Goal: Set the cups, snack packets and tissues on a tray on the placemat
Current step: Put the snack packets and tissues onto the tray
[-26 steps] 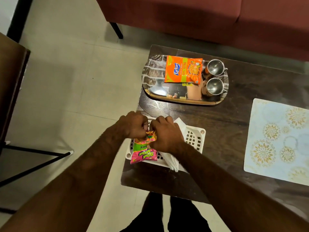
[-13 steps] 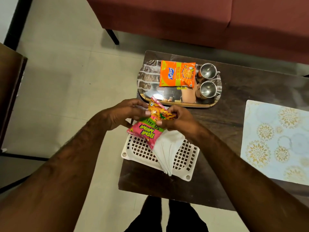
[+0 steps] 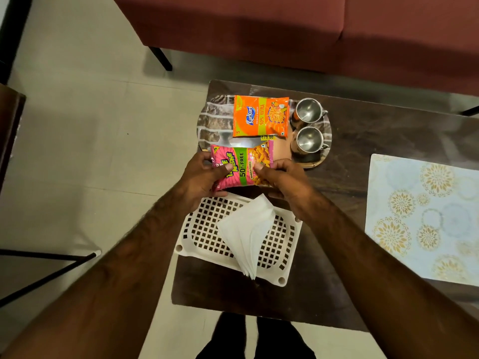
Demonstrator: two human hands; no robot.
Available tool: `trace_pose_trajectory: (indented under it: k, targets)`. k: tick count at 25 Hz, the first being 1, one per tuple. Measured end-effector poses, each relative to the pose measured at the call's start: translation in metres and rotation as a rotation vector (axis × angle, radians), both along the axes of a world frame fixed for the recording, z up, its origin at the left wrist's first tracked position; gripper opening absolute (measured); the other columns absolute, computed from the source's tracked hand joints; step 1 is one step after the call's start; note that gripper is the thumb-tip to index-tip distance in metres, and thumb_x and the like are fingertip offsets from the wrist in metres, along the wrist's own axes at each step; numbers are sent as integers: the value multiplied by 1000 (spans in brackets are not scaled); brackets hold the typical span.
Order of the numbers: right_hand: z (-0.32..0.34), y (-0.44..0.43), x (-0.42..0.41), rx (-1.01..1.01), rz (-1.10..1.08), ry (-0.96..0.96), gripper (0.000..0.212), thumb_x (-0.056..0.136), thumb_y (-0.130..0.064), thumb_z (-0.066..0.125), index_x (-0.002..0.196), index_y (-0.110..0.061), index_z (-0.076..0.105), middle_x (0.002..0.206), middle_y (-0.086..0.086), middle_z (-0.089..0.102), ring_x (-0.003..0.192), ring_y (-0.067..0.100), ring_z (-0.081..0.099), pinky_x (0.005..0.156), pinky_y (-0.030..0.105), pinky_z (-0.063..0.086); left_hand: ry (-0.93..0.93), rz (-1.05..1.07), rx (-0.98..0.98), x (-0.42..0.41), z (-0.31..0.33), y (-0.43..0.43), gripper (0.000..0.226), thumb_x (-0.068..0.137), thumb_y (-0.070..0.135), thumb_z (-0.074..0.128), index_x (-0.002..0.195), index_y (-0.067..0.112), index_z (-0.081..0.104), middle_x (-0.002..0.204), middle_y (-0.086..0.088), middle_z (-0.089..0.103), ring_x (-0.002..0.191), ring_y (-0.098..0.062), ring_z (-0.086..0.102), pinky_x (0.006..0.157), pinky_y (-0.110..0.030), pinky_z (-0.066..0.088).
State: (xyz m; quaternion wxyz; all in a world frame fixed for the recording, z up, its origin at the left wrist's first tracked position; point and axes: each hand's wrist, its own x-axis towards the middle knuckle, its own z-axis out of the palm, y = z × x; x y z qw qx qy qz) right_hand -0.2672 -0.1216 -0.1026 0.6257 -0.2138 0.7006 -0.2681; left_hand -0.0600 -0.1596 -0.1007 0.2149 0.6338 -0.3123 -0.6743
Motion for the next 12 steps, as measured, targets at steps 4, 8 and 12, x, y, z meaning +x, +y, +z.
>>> trace_pose_trajectory:
  k: [4,8,12]
  targets:
    - [-5,-17,-12,-10,-59,133,18,101,-28,66,85,-21,67,96,5,78,89,23,75,76,37,56,-61,15,-7,-11,-7,-16,45,89,15,74,127,8,51,115,-12,72,91,-28,75,69,-44,64]
    - [-9,-33,-18,-35,36,482,16,98,-26,63,87,-19,74,96,4,80,94,26,76,81,39,63,-142,31,-51,-29,-17,-35,47,87,16,77,126,8,52,111,-12,69,89,-26,74,66,-39,63]
    - [0,-40,-14,-107,150,691,27,97,-22,54,119,-23,70,109,2,79,99,25,75,86,40,62,-154,44,-65,-48,-28,-49,42,89,12,73,126,6,54,111,-10,70,82,-15,72,58,-24,59]
